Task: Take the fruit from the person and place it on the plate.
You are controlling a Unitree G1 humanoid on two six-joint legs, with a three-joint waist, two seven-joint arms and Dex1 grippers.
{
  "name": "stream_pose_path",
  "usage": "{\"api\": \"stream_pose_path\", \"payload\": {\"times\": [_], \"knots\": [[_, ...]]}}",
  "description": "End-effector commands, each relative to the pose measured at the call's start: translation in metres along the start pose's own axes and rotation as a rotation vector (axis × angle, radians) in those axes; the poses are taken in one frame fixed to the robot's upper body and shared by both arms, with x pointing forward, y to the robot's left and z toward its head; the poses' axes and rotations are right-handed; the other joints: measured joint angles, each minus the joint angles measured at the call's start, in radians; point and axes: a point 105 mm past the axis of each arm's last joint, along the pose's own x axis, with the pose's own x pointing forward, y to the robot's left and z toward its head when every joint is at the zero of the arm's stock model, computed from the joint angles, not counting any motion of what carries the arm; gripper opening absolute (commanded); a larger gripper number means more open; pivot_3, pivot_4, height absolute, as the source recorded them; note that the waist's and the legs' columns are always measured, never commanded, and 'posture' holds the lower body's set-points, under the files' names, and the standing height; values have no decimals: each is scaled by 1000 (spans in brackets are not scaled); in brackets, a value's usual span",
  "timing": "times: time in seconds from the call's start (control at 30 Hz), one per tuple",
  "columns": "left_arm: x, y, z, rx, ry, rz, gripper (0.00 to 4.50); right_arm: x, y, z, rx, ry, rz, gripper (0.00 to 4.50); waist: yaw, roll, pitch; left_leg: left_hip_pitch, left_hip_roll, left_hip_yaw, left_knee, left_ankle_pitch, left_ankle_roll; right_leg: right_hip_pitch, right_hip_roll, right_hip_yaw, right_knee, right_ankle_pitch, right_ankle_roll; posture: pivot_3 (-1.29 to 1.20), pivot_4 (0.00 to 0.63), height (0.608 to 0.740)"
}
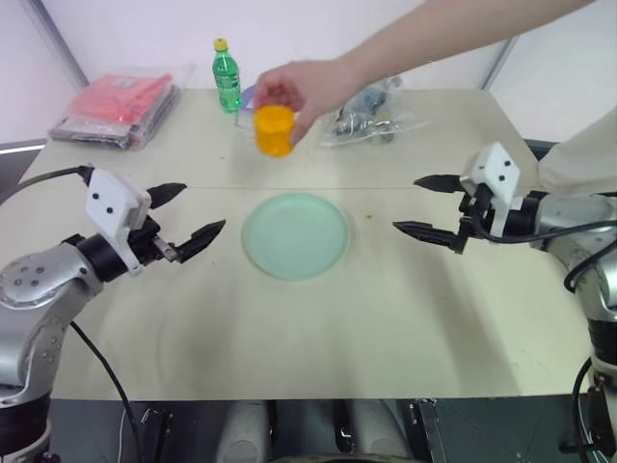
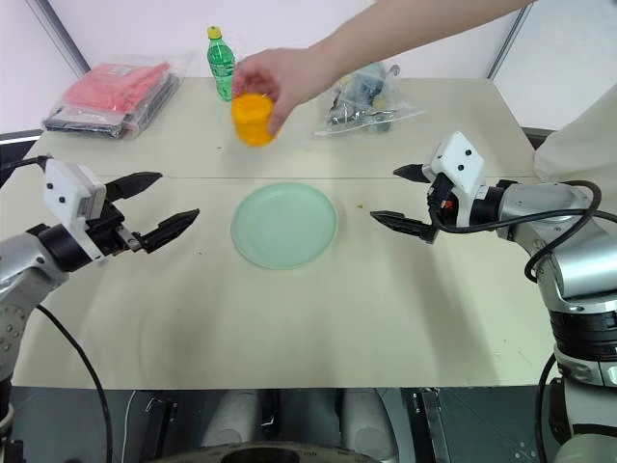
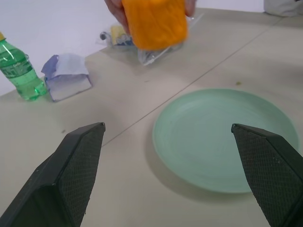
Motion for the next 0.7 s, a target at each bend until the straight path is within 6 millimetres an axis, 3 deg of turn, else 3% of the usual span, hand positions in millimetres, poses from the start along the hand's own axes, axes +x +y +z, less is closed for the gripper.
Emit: {"api": "stream_pose_path", "payload": {"times": [0.03, 0.13, 0.3, 0.37, 0.5, 0.6, 0.7], "knots": [[4, 2, 11, 82, -44, 18, 4500, -6, 0, 13, -34, -34, -17, 4444, 0, 0, 0, 0, 0, 0, 0, 0, 0, 0, 0, 0, 0, 0, 0, 0, 150, 731], [8, 4, 14, 66, -75, 40, 4500, -6, -1, 13, -38, -31, -21, 4444, 0, 0, 0, 0, 0, 0, 0, 0, 0, 0, 0, 0, 0, 0, 0, 0, 150, 731], [18, 9, 21, -303, -261, 119, 4500, -4, -2, 15, -46, -35, -20, 4444, 1, 0, 0, 0, 0, -1, 1, 0, 0, 1, 0, 0, 0, 0, 0, 0, 150, 731], [22, 8, 21, -328, -269, 139, 4500, -3, -1, 16, -47, -39, -17, 4444, 0, -1, 0, 0, 0, -2, 2, 0, 0, 1, 0, 0, 1, 0, 1, 0, 150, 731], [28, 4, 20, 79, -171, 156, 4500, -3, -1, 17, -54, -36, -13, 4444, -2, -1, 0, 0, 0, -1, 2, 0, 0, 1, 1, 0, 1, 0, 0, 0, 150, 731], [28, 16, 32, 279, -201, 230, 4500, -2, -1, 16, -56, -34, -12, 4444, 0, 0, 0, 0, 0, -1, 2, 0, 0, 1, 1, 0, 1, 0, 0, 0, 150, 731], [32, 17, 34, 609, -178, 243, 4500, -1, 0, 17, -55, -37, -10, 4444, 3, 0, 0, 0, 0, 0, 2, 0, 0, 1, 1, 0, 0, 0, 0, 0, 150, 731]]}}
